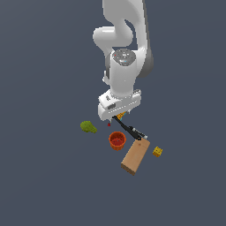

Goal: Pick up a designated object from a clutter of objects.

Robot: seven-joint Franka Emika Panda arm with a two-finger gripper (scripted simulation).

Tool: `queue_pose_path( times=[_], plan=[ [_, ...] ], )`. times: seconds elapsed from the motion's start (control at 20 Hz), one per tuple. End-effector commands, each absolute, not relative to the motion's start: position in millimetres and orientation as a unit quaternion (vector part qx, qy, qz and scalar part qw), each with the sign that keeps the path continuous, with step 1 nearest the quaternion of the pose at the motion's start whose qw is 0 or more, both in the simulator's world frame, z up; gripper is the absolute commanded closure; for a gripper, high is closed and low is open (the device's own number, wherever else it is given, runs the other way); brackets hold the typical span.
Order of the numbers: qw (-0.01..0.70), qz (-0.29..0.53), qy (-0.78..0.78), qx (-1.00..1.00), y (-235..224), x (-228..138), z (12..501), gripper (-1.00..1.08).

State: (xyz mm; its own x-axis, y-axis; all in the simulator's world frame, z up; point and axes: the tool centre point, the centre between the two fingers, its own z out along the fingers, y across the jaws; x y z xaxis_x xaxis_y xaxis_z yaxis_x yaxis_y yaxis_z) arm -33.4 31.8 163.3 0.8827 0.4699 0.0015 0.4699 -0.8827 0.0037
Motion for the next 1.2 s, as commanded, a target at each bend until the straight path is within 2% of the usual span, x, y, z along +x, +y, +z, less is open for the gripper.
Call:
queue_pose_path(
  times=[0.0, 0.5, 1.15],
  plan=[
    [0.002, 0.001, 0.274, 0.962, 38, -42, 145, -0.92],
    [0.0, 0.0, 0.343, 0.939, 51, -66, 106, -0.92],
    [0.0, 0.0, 0.348, 0.938, 52, -68, 87, -0.92]
  ],
)
